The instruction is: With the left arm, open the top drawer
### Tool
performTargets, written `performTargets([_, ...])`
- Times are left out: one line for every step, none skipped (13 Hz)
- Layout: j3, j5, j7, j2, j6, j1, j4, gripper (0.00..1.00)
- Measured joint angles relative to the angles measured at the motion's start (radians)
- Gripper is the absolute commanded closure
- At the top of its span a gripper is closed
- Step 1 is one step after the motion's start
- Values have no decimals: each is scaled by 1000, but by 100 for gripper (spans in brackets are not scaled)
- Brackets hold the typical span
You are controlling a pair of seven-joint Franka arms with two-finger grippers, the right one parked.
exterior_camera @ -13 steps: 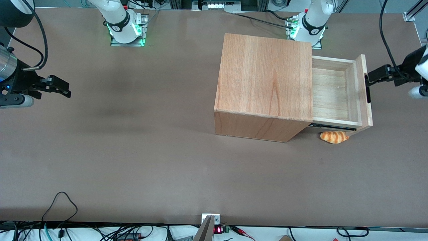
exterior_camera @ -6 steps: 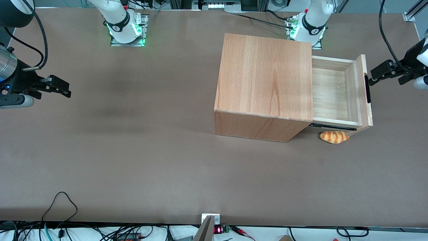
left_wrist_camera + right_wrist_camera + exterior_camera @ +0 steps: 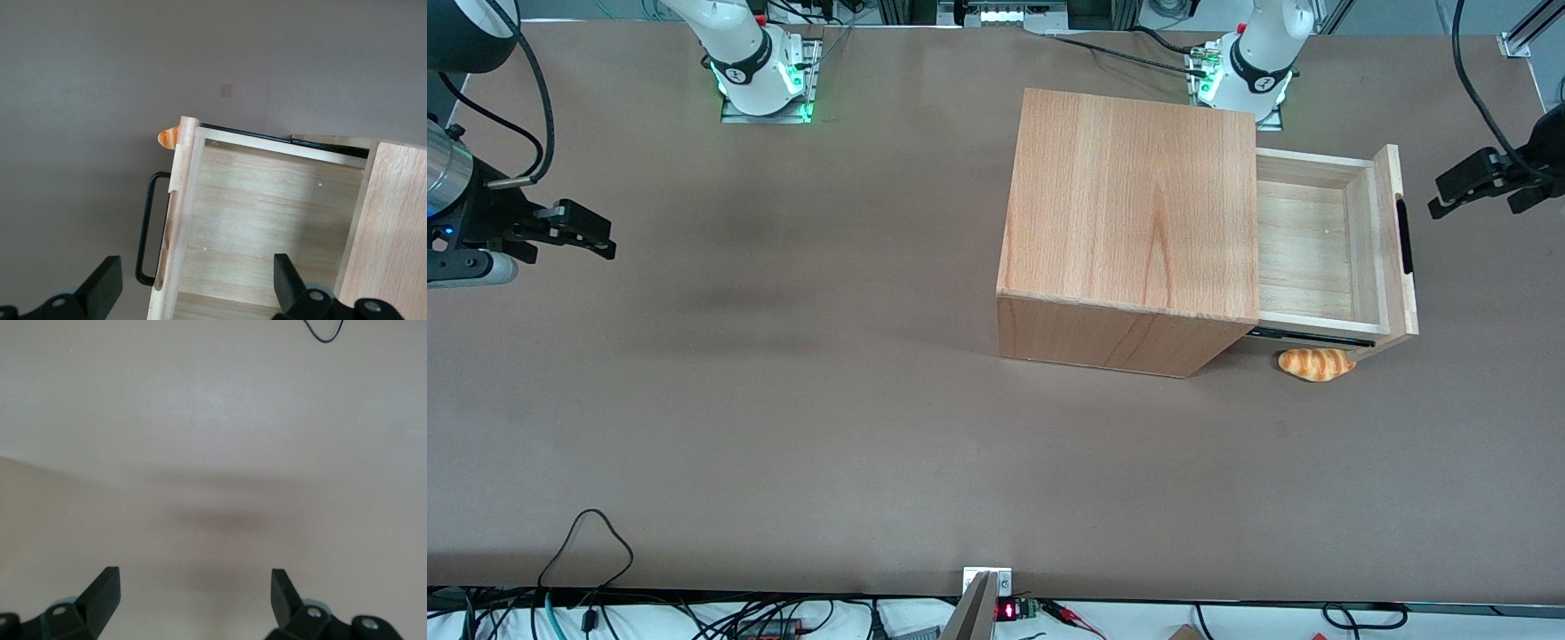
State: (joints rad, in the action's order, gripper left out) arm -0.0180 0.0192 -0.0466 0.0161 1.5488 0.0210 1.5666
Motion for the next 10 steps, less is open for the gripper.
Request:
performTargets([5,0,13,-9,0,-2,-8,0])
performTargets([8,0,38,-16,0,-3,-14,0])
performTargets([8,0,61,-19,0,-3,-17,0])
performTargets([8,0,72,-20,-1,-1,-20,0])
performTargets([7,0,75,-20,-2,1,-21,0])
performTargets([7,0,75,-20,-3,2,-22,0])
performTargets([6,0,74,-20,-4,3,-23,0])
performTargets([6,0,71,-20,-4,3,-23,0])
performTargets([6,0,69,-20,-5,3,-23,0])
performTargets([6,0,68,-20,-5,3,-23,0])
